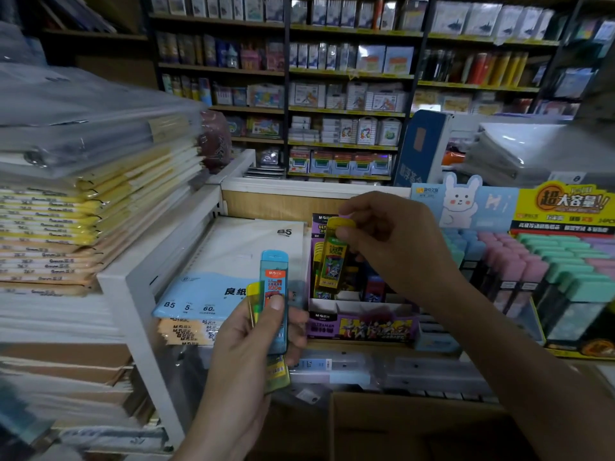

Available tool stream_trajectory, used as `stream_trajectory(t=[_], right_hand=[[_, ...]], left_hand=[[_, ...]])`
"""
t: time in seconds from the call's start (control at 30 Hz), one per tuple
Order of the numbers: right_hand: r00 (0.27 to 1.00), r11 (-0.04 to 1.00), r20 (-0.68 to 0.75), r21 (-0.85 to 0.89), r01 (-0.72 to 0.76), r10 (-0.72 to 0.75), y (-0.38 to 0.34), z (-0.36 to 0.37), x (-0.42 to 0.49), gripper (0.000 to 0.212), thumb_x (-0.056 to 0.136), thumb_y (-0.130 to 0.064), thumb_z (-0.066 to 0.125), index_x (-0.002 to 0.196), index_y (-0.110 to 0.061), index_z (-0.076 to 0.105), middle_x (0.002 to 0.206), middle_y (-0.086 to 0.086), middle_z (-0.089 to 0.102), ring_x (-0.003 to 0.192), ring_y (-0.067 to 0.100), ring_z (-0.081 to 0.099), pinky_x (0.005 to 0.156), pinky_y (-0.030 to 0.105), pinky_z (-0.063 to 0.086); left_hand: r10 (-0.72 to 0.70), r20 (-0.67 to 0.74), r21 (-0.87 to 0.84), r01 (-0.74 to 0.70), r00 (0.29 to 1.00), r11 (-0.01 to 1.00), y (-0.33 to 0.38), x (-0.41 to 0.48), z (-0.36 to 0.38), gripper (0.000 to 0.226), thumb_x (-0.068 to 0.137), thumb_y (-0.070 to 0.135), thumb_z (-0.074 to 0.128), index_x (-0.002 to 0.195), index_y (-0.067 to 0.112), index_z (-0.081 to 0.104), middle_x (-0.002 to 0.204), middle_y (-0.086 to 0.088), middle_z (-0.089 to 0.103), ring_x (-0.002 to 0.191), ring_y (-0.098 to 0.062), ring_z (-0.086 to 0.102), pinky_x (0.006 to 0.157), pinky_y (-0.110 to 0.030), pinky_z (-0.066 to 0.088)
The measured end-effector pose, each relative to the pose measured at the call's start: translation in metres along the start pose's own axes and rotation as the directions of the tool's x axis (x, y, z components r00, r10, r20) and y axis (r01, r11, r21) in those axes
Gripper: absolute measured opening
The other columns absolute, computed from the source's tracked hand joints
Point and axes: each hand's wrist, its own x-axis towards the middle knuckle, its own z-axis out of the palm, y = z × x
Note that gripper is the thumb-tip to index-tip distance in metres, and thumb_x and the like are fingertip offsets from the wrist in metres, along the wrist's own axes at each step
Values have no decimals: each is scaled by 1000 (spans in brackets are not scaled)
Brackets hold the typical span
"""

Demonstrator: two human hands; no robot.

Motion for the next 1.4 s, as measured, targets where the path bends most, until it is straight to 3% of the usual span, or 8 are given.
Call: stream_trajectory(t=[0.3,0.53,0.63,0.73,0.87,1.03,1.23,1.4], right_hand=[[989,964,51,-222,149,-141,4,10,-1,14,85,-18,79,99,-16,75,77,-19,62,79,3,62,66,6,48],[946,878,209,-364,310,-247,9,23,-8,13,82,-15,81,81,-5,73,82,-2,55,64,11,52,62,24,48],[943,872,228,-373,316,-244,9,23,-7,14,83,-14,80,81,-3,72,86,5,59,66,15,55,64,32,52],[949,883,199,-359,301,-243,5,20,-10,13,85,-17,79,92,-6,76,90,4,62,69,16,59,67,32,54],[993,986,-23,-119,114,-118,-3,10,-23,9,89,-18,74,98,-16,76,80,-7,69,70,7,65,64,12,50],[986,943,138,304,-134,96,-8,-2,-35,16,90,-20,71,103,-11,74,75,-2,74,56,13,65,50,27,53],[979,894,171,414,-173,110,1,-25,-46,20,82,-27,76,96,-12,75,76,7,74,55,16,63,46,26,49],[991,885,10,449,-124,134,15,-57,-46,20,85,-27,74,100,-14,75,81,12,75,58,21,62,50,31,50]], left_hand=[[1,28,-46,0,1000,999,-2,4,-5,26,91,35,66,104,14,74,82,-15,67,50,-14,44,39,-20,37],[-43,56,-147,51,997,988,0,4,-3,29,90,27,65,108,6,71,83,-23,63,48,-16,43,36,-21,36],[-33,85,-170,47,996,984,1,3,-1,23,88,24,60,98,11,77,83,-24,63,48,-16,44,36,-21,37],[-24,115,-125,39,993,991,1,1,-1,28,91,27,60,107,7,72,85,-24,66,47,-17,46,39,-22,40],[-1,162,-45,9,987,999,1,-4,3,36,90,38,67,116,14,71,103,-25,74,62,-22,63,46,-26,47],[16,227,12,-20,974,1000,-4,-9,20,36,90,45,71,118,21,71,108,-23,74,66,-22,69,47,-26,49],[-28,237,72,11,971,997,-12,-15,37,38,83,46,73,111,21,73,102,-22,74,66,-25,69,44,-28,47],[-79,212,27,75,974,997,-12,-17,44,29,86,36,67,102,14,76,83,-18,69,64,-26,67,44,-28,49]])
